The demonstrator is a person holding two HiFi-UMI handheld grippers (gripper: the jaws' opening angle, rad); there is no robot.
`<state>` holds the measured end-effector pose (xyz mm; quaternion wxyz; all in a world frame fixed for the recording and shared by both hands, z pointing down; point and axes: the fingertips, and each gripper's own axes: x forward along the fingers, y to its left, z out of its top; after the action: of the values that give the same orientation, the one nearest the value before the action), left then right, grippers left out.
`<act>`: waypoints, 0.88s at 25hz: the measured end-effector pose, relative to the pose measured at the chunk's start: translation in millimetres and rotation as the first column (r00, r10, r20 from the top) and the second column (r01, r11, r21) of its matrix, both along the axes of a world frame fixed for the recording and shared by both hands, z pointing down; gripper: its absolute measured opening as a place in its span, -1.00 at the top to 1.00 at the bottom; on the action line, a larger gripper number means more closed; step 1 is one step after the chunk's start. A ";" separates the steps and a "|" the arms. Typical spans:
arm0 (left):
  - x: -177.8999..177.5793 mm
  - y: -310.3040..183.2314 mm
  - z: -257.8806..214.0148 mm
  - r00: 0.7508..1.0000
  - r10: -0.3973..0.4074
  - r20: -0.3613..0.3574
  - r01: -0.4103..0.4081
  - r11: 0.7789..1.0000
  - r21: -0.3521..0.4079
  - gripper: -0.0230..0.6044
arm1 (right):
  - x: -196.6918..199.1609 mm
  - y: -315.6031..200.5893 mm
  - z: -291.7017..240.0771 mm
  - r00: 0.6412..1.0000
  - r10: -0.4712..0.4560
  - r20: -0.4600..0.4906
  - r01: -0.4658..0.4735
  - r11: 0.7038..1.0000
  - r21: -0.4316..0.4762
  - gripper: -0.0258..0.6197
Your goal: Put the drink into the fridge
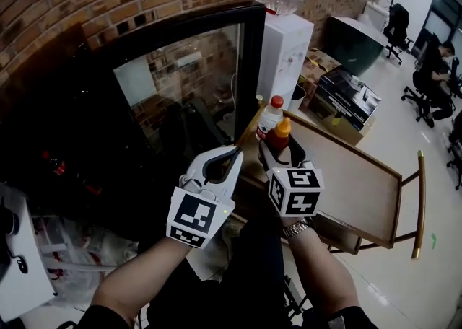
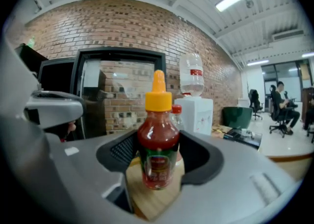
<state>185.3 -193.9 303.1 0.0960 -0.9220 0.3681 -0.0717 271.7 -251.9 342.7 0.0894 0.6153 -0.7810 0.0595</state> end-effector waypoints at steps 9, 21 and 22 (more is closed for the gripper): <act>-85.3 17.7 -8.1 0.989 -0.150 -0.009 0.150 0.988 0.024 0.91 | -104.9 29.2 -20.4 0.981 -0.194 0.010 0.194 0.980 0.041 0.09; -237.8 50.2 -7.7 0.908 -0.418 -0.015 0.418 0.908 0.036 0.91 | -274.5 75.9 -30.4 0.864 -0.502 0.030 0.499 0.863 0.081 0.09; -250.1 53.9 -6.0 0.900 -0.436 -0.016 0.436 0.899 0.035 0.91 | -288.6 80.5 -28.9 0.851 -0.525 0.029 0.521 0.850 0.081 0.09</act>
<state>-64.7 -140.0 297.1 0.0933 -0.8146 0.5668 -0.0807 -16.9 -171.4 313.8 0.0609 0.3807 -0.9224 0.0211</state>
